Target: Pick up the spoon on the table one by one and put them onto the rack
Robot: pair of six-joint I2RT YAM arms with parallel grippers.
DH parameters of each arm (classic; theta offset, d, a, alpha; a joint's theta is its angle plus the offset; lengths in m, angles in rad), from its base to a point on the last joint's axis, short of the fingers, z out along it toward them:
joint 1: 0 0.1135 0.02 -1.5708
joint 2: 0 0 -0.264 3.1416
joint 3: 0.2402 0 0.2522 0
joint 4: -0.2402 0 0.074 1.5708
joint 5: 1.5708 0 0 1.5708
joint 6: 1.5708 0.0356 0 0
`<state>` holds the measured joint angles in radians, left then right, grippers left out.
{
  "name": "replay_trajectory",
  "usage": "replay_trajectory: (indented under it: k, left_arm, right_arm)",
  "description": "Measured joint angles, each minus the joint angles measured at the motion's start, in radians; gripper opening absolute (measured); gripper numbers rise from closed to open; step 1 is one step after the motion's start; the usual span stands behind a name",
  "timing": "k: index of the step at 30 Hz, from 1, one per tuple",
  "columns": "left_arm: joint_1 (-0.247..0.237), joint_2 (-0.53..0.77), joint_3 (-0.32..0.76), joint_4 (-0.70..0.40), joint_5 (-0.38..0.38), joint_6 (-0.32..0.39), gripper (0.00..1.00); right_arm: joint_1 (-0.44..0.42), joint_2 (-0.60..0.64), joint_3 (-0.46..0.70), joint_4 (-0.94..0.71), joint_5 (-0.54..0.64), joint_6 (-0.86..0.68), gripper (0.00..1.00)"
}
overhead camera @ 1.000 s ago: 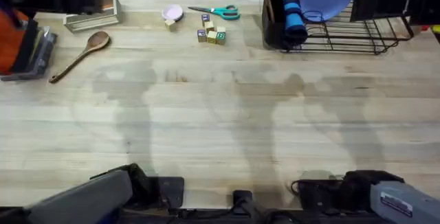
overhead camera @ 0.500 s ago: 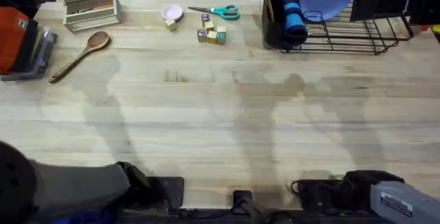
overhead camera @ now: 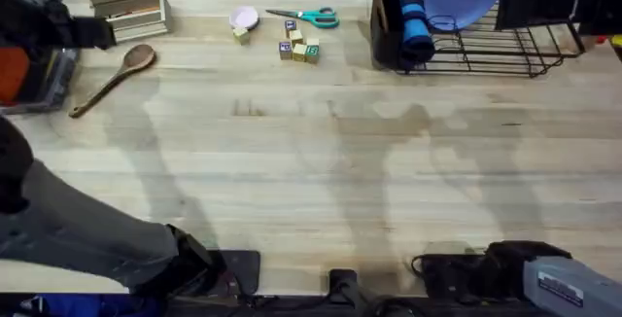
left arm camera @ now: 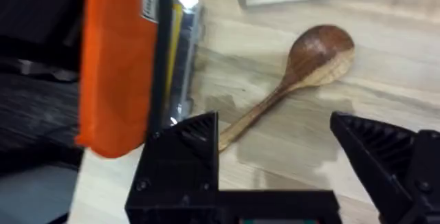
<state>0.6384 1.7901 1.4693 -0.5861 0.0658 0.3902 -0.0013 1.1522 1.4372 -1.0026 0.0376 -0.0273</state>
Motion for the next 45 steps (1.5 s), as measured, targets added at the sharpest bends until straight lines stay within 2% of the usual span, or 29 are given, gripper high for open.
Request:
replay_trajectory:
  k: [9, 24, 33, 38, 45]
  left_arm:
    - [0.001, 0.112, 0.0, 0.02, 0.07, 0.037, 0.993]
    - [0.03, 0.228, 0.0, 0.106, 0.085, 0.119, 0.993]
    - [0.032, 0.248, 0.0, 0.141, 0.16, 0.131, 0.993]
    - [0.034, 0.296, 0.0, 0.138, 0.186, 0.129, 0.993]
    - [0.055, 0.3, 0.011, 0.104, 0.212, 0.129, 0.988]
  right_arm:
    - [0.0, 0.0, 0.0, 0.0, 0.0, 0.0, 0.993]
    - [0.0, 0.0, 0.0, 0.0, 0.0, 0.0, 0.993]
    - [0.0, 0.0, 0.0, -0.001, 0.0, 0.0, 0.993]
    - [0.0, 0.0, 0.0, -0.001, 0.0, 0.0, 0.993]
    - [0.0, 0.0, 0.0, -0.001, 0.0, 0.0, 0.993]
